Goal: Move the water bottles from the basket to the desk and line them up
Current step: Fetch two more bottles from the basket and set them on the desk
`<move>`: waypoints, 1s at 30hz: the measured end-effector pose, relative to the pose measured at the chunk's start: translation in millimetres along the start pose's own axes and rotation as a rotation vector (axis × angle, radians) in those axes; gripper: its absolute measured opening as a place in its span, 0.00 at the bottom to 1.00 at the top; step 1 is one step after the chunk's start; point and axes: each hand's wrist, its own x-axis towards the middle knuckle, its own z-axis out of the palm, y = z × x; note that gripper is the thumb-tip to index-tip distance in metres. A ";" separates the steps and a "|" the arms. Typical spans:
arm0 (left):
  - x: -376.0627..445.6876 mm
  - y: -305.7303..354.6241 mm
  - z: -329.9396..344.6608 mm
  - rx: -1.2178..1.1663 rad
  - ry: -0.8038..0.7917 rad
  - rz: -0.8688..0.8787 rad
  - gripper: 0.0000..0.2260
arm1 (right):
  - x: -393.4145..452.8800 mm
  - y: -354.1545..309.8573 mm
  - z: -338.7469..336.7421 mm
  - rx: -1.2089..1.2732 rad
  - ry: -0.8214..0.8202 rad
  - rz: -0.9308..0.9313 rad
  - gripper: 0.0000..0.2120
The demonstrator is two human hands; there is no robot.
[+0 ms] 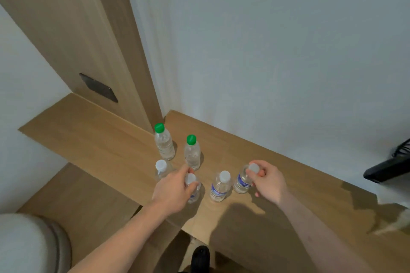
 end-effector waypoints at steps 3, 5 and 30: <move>4.9 -1.6 -4.6 0.029 -0.007 0.020 0.10 | -2.5 -1.6 6.1 0.031 0.022 0.036 0.11; 4.9 -2.3 -6.5 0.052 -0.021 0.021 0.12 | -5.2 -4.0 4.3 0.028 0.023 0.043 0.13; -108.2 177.0 15.4 0.143 -0.091 0.731 0.26 | -260.7 65.2 -144.7 -0.272 0.173 0.145 0.38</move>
